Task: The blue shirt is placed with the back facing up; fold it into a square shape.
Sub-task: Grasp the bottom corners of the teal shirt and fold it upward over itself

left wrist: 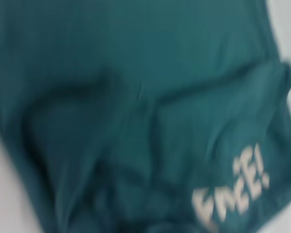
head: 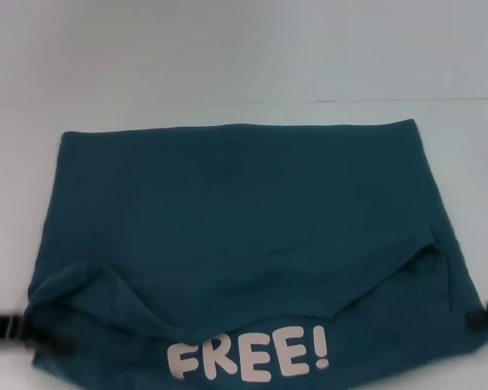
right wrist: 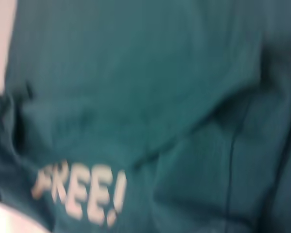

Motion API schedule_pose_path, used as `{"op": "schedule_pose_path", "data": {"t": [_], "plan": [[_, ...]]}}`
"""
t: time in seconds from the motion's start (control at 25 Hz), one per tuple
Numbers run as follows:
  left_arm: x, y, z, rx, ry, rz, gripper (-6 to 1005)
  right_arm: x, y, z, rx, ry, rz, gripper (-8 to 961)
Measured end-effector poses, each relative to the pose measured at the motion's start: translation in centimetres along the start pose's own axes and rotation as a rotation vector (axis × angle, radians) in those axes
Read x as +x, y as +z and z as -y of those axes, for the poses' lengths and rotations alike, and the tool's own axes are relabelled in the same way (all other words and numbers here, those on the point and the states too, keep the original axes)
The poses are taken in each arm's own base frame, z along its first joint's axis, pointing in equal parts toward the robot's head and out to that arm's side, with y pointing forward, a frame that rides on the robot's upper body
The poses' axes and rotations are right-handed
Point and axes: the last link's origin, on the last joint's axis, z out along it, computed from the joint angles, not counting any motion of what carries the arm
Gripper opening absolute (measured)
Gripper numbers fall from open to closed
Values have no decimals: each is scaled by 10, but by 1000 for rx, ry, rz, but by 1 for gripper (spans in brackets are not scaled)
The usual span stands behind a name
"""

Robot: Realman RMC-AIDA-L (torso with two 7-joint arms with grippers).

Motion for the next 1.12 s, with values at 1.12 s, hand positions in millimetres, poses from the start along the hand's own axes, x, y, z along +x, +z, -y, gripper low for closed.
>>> {"op": "schedule_pose_path", "data": {"t": [1.12], "plan": [[162, 16, -5, 312, -109, -573, 29, -139, 35, -7, 157, 55, 704, 57]]}}
